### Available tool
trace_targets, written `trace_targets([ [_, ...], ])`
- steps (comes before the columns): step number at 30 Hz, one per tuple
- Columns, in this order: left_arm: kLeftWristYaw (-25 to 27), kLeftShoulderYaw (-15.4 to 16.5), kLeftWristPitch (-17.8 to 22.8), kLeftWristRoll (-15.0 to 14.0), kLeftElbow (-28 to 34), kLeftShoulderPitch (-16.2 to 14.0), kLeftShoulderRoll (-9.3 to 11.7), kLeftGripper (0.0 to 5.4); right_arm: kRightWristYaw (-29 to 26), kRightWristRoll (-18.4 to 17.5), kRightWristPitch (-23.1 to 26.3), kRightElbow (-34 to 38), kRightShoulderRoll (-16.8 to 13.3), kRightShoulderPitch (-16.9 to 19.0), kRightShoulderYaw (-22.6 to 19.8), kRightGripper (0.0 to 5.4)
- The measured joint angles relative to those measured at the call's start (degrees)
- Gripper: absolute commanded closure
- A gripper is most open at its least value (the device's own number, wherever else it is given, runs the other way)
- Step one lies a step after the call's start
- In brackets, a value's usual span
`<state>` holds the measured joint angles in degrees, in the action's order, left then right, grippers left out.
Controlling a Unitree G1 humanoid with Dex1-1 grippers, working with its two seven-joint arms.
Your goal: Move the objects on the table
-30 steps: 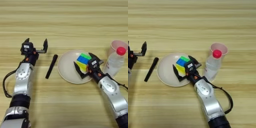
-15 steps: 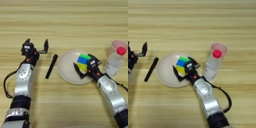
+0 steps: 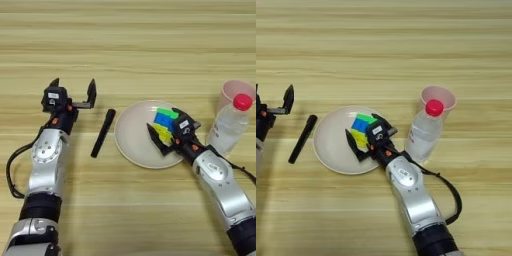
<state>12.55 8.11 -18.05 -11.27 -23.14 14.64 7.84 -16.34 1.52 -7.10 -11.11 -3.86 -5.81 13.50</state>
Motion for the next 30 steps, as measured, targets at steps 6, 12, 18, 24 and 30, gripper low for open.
trace_targets([
  [6,0.00,0.00,0.01,0.00,0.00,-0.01,0.00,0.00,0.01,0.08,0.12,1.56,0.13,0.74,0.28,1.09],
  [12,0.00,0.00,0.01,-0.01,0.00,-0.01,0.00,0.00,0.02,0.11,0.28,1.89,0.15,0.90,0.31,1.09],
  [18,0.00,0.00,0.01,-0.01,0.00,-0.01,0.00,0.00,0.16,0.09,0.35,2.86,0.18,1.64,0.29,1.12],
  [24,0.00,0.01,0.01,-0.01,0.00,-0.01,0.00,0.00,0.49,0.02,0.48,3.86,0.18,1.82,0.27,1.20],
  [30,-0.01,0.00,0.02,-0.01,0.00,-0.01,0.00,0.00,0.67,-0.04,1.65,8.16,0.23,2.01,0.36,1.20],
])
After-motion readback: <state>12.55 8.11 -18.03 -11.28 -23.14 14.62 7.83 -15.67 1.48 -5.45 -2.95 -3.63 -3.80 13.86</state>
